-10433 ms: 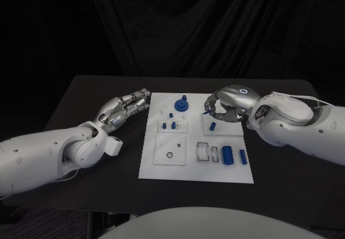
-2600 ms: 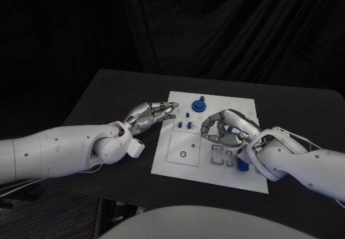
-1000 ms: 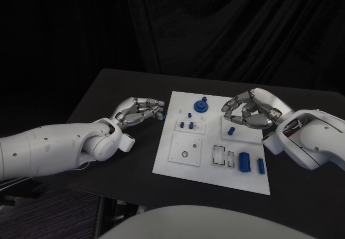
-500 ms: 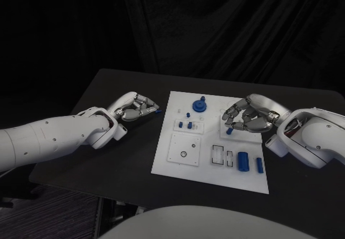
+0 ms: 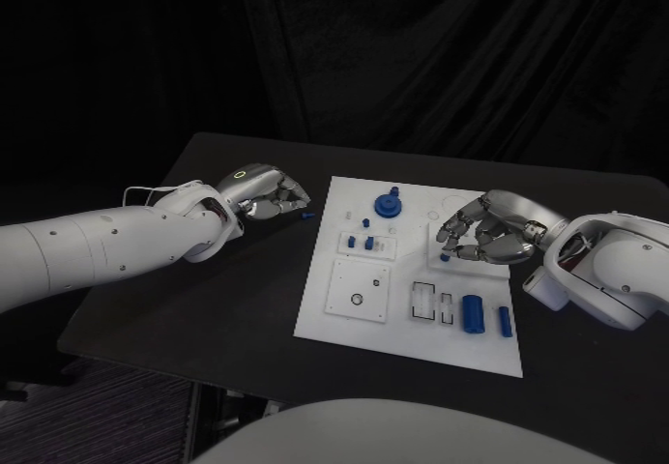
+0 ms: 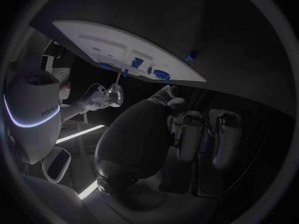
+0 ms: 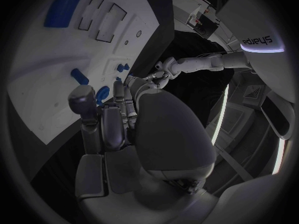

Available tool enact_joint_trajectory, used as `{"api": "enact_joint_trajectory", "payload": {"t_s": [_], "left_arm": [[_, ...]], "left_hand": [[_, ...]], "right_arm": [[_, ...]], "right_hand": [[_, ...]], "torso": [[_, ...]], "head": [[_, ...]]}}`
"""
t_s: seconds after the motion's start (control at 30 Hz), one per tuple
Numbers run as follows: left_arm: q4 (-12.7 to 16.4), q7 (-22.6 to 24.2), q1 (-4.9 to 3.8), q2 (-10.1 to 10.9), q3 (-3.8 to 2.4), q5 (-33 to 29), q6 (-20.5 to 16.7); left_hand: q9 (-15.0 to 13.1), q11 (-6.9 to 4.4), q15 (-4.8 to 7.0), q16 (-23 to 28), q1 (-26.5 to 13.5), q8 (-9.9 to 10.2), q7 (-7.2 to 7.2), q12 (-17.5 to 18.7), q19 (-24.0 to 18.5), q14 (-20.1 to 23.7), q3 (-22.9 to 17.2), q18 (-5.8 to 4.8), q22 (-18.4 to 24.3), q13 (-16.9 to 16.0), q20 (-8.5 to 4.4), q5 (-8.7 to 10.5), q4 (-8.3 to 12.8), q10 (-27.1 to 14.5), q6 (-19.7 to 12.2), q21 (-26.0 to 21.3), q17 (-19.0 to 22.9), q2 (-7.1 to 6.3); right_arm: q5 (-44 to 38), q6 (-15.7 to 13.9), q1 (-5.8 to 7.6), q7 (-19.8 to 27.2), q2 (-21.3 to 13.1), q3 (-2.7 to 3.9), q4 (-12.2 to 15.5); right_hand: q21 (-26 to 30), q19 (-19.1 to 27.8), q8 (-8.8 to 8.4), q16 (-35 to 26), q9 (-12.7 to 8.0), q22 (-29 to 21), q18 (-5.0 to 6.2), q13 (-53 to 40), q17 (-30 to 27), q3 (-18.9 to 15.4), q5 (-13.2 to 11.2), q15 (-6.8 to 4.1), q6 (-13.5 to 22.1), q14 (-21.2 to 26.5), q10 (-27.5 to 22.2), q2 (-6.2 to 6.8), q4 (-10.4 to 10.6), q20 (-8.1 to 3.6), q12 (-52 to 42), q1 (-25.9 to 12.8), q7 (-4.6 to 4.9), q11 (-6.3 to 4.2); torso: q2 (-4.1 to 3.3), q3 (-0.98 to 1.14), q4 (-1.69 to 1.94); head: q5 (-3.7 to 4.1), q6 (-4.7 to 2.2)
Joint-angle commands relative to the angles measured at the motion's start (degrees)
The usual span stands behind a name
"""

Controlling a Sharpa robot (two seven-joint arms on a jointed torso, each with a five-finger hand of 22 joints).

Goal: Assemble the parts on the task board

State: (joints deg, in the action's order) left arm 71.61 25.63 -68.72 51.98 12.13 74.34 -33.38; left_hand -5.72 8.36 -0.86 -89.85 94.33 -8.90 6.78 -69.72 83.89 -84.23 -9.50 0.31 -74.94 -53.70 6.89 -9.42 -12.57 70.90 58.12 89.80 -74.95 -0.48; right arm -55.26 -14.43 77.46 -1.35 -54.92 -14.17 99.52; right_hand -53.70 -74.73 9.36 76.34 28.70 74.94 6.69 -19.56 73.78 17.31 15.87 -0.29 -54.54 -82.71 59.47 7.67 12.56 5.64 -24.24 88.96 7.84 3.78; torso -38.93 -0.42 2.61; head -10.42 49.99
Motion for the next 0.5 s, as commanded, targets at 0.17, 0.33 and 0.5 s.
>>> {"api": "enact_joint_trajectory", "payload": {"t_s": [0.17, 0.33, 0.5], "left_arm": [[1.1, -11.7, -1.15, -0.4, -0.06, 10.3, -5.3], [2.3, -16.6, -1.44, -0.5, -0.05, 12.8, -1.7], [3.2, -18.5, -1.51, -0.3, -0.05, 13.3, 0.7]], "left_hand": [[0.7, -4.89, -0.06, -0.1, -2.5, 2.4, 1.1, -20.3, 6.1, -5.8, 1.1, -0.31, -15.1, -36.3, 0.26, 1.49, -1.0, 19.1, -2.2, 0.2, -15.1, -1.41], [1.0, -4.63, -0.46, -0.1, -6.9, 4.0, 1.39, -20.3, 6.1, -5.8, 3.3, -0.31, -15.1, -36.3, 0.78, 4.42, -3.3, 19.1, -3.4, 0.2, -15.1, -2.66], [1.1, -4.6, -0.5, -0.1, -11.9, 5.0, 1.42, -20.3, 5.4, -5.8, 5.4, -0.13, -14.7, -36.3, 0.86, 5.9, -3.8, 19.1, -5.7, -0.2, -15.1, -2.95]], "right_arm": [[-0.4, 1.1, 0.08, -1.2, 0.1, 0.02, -0.2], [-0.4, 0.8, 0.07, -1.3, 0.1, 0.02, -0.3], [-0.4, 0.7, 0.07, -1.4, 0.1, 0.02, -0.3]], "right_hand": [[-0.1, -0.3, -0.38, 0.3, -0.2, 6.3, -0.05, -0.1, 0.0, -0.4, -0.3, 0.01, -0.4, -0.4, 0.5, -0.63, 0.1, 0.22, -0.4, -0.2, -0.12, -0.02], [-0.2, -0.3, -0.45, 0.3, -0.4, 6.3, -0.06, -0.1, 0.0, -0.4, -0.3, 0.01, -0.4, -0.4, 0.5, -0.68, 0.2, 0.21, -0.4, -0.3, -0.13, -0.01], [0.0, -0.2, -0.45, 0.3, -0.4, 6.3, -0.03, -0.1, 0.0, -0.4, -0.3, 0.01, -0.5, -0.4, 0.5, -0.7, 0.2, 0.21, -0.5, -0.3, -0.14, -0.02]], "torso": [[-0.03, 0.15, 0.1], [-0.08, 0.12, 0.17], [-0.01, 0.15, 0.16]], "head": [[0.15, 0.01], [0.55, 0.01], [0.41, 0.01]]}}
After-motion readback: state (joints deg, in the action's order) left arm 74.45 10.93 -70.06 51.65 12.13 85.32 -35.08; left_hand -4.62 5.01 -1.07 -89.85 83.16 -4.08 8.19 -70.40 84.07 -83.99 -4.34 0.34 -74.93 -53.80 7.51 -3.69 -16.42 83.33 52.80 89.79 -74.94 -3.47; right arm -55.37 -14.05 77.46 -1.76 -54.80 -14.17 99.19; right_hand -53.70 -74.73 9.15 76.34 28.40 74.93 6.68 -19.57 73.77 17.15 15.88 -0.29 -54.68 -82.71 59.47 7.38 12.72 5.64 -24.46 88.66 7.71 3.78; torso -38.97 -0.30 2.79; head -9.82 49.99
